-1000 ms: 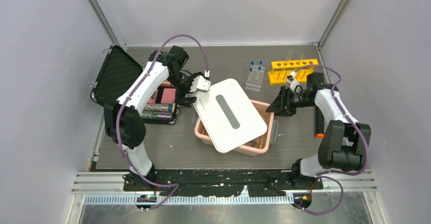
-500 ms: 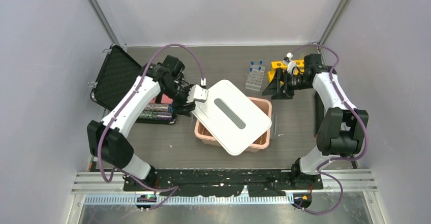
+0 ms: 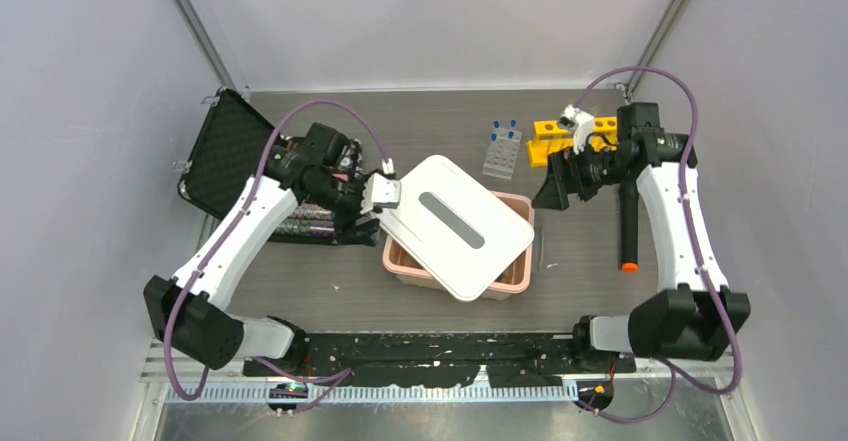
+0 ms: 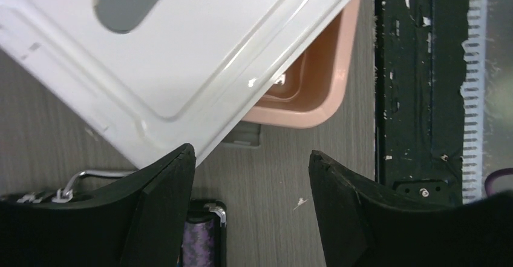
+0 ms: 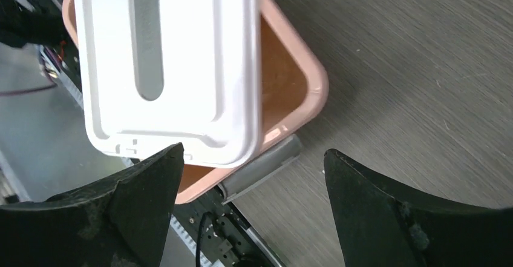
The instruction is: Organize the chemistry lab equipment
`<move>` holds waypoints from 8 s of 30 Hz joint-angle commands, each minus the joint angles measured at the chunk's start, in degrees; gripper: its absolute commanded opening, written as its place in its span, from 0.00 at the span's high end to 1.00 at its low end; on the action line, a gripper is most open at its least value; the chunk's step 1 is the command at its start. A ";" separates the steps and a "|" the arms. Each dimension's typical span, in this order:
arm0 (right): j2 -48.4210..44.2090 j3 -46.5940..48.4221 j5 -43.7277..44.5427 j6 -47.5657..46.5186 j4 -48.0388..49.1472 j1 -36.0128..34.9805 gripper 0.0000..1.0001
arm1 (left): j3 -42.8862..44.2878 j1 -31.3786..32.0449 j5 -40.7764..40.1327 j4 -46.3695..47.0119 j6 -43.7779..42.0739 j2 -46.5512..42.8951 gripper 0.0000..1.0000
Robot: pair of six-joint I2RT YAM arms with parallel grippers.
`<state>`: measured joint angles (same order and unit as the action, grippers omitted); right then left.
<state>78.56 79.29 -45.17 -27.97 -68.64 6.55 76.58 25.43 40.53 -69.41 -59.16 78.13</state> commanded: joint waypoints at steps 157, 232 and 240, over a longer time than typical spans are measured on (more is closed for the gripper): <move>7.12 -21.04 -6.39 25.96 25.09 -9.98 0.19 | -28.72 -12.28 5.90 43.60 84.48 -1.69 0.40; 36.35 26.35 15.19 32.61 28.23 -22.98 0.59 | 18.41 -18.08 -7.48 32.39 71.42 27.80 0.98; 39.78 30.93 17.00 32.30 27.95 -22.47 0.45 | 23.34 -18.12 -6.48 32.82 72.37 32.03 0.82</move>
<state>116.03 106.85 -29.67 6.90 -43.66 -13.87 95.24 6.00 33.32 -42.24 15.05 108.49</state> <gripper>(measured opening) 0.519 0.412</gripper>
